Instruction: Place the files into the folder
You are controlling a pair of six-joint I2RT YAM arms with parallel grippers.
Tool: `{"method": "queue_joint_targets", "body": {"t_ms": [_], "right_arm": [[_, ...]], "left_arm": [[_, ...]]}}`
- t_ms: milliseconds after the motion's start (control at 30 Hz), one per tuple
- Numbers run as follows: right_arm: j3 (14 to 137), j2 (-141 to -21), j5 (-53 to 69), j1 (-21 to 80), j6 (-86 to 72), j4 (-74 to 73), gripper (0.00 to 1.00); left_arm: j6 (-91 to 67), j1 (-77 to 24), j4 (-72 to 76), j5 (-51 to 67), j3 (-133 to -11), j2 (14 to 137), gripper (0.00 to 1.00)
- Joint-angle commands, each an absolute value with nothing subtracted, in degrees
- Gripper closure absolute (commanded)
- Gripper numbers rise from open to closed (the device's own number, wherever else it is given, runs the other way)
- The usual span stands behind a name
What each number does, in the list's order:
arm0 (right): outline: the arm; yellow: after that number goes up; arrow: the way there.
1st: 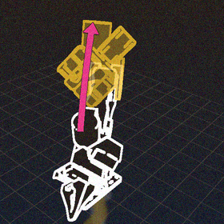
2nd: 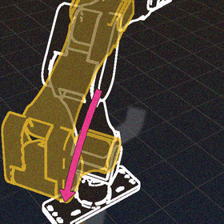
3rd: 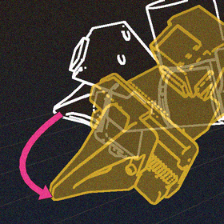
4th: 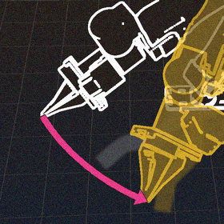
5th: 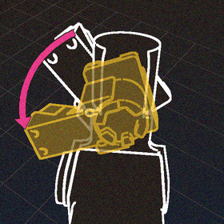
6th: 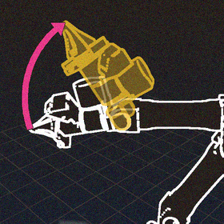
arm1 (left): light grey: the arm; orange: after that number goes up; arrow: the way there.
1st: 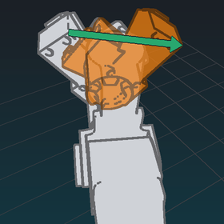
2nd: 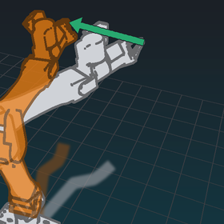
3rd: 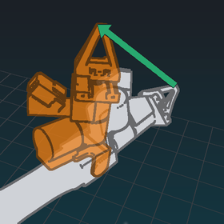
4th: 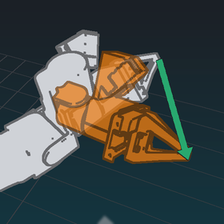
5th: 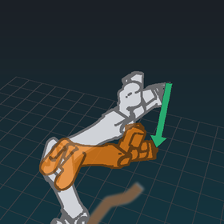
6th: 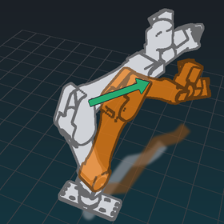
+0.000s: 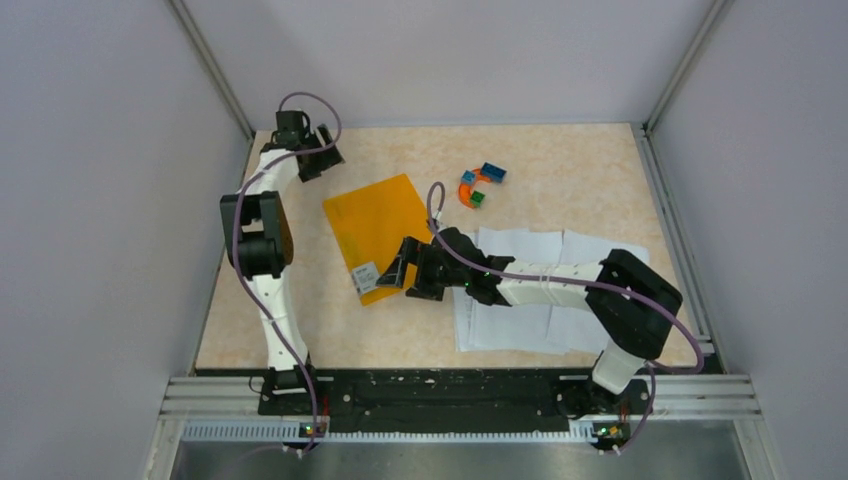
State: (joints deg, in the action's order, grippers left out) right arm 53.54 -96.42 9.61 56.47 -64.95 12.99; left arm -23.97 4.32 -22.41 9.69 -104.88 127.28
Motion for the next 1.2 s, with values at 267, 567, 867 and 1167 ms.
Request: {"method": "queue_joint_targets", "body": {"t_ms": [267, 567, 867, 1167], "right_arm": [[50.05, -105.65, 2.65, 61.07, -79.95, 36.58, 0.02], [49.79, -111.10, 1.42, 61.66, -82.96, 41.85, 0.02], [50.35, -113.31, 0.69, 60.77, -83.59, 42.66, 0.02], [50.39, -114.39, 0.99, 58.96, -84.49, 44.43, 0.02]], "left_arm": [[-28.45, 4.01, -20.41, 12.79, -100.48, 127.27, 0.35], [-29.70, 4.10, -25.53, 9.50, -98.79, 126.52, 0.47], [-29.66, 4.48, -29.32, 8.62, -98.28, 125.10, 0.55], [-29.42, 5.08, -31.23, 7.38, -96.59, 123.75, 0.64]]}}
